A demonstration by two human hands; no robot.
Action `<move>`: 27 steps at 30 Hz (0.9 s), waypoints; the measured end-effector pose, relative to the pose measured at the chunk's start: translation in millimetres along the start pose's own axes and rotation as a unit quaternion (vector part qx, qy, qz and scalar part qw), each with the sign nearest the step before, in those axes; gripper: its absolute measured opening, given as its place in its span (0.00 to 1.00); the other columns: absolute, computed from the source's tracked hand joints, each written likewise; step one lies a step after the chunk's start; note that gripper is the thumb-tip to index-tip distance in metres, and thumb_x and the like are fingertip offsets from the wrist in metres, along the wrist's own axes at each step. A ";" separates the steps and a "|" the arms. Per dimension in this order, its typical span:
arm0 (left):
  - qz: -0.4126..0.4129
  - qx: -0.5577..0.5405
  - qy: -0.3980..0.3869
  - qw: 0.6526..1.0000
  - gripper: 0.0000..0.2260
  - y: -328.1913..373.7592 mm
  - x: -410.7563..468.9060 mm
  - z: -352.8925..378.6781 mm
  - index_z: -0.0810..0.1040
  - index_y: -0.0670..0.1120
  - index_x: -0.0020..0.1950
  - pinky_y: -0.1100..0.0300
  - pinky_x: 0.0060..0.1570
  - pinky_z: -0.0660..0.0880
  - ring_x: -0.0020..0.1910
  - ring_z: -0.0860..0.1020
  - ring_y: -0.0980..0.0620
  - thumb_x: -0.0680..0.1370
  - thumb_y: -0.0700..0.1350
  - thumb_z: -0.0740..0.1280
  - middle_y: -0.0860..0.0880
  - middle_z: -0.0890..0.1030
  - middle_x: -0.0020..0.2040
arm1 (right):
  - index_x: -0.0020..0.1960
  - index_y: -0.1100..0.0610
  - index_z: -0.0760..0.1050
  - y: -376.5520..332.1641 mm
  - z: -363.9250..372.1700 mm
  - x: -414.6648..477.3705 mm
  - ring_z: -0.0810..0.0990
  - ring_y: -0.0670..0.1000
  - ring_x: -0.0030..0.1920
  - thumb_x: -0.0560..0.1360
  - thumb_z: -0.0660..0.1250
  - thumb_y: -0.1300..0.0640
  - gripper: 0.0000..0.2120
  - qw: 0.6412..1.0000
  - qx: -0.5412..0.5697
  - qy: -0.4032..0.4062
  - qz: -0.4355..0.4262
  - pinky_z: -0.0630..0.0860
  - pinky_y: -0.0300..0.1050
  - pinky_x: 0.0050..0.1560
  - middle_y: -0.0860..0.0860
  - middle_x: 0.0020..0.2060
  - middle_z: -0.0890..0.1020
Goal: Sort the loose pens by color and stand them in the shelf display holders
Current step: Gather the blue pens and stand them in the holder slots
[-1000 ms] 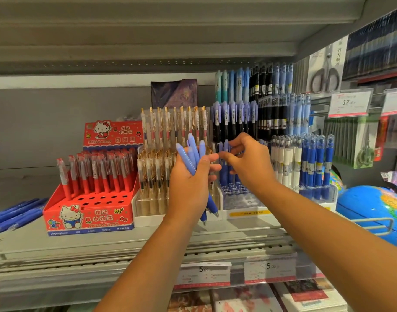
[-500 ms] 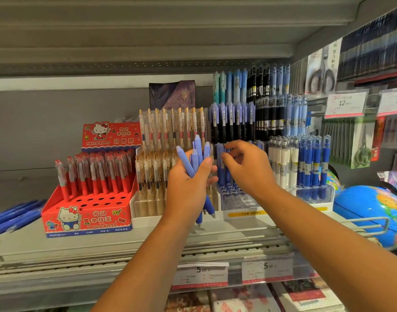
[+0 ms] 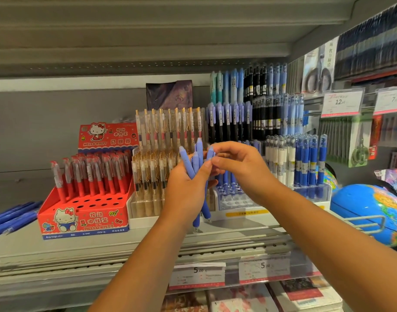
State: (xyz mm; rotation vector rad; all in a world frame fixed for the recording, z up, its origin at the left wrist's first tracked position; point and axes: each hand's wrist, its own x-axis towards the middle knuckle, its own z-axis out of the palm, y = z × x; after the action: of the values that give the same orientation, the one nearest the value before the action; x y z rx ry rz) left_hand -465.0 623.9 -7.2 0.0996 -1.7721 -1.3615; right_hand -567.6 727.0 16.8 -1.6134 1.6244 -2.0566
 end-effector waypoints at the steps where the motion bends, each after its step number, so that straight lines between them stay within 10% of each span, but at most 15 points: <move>1: -0.003 -0.004 0.001 1.000 0.05 0.4 0.1 0.2 0.76 0.56 0.56 0.72 0.34 0.75 0.38 0.80 0.67 0.80 0.50 0.65 0.59 0.82 0.40 | 0.53 0.61 0.79 0.6 -0.8 0.9 0.84 0.50 0.44 0.77 0.65 0.69 0.08 1.000 0.014 0.002 0.004 0.79 0.44 0.46 0.51 0.43 0.86; 11: 0.015 -0.043 0.029 0.999 0.05 6.1 -0.9 0.3 0.78 0.55 0.52 0.58 0.43 0.81 0.38 0.80 0.59 0.82 0.48 0.62 0.55 0.82 0.43 | 0.53 0.56 0.79 0.9 -11.9 7.4 0.84 0.51 0.43 0.79 0.63 0.67 0.10 0.982 0.085 0.165 -0.028 0.80 0.41 0.41 0.51 0.42 0.85; 16: 0.054 -0.072 0.027 0.996 0.07 12.8 -3.8 -1.7 0.76 0.54 0.50 0.67 0.36 0.76 0.32 0.76 0.59 0.84 0.45 0.59 0.54 0.78 0.32 | 0.55 0.57 0.77 4.1 -21.6 12.1 0.83 0.47 0.44 0.80 0.62 0.69 0.10 0.966 0.039 0.247 -0.063 0.79 0.37 0.42 0.52 0.45 0.83; 27: -0.013 -0.117 -0.007 0.993 0.04 12.8 -4.4 -0.8 0.72 0.50 0.49 0.63 0.24 0.62 0.25 0.62 0.55 0.83 0.48 0.60 0.54 0.70 0.31 | 0.56 0.51 0.77 28.1 -29.5 22.5 0.82 0.48 0.44 0.80 0.65 0.63 0.10 0.972 -0.117 0.205 0.018 0.81 0.38 0.40 0.48 0.46 0.82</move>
State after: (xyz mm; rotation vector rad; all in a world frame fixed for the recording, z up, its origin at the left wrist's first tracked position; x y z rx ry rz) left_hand -456.4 630.7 0.7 -0.0140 -1.6144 -1.5818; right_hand -613.6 720.9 14.1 -1.2535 2.0754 -2.3749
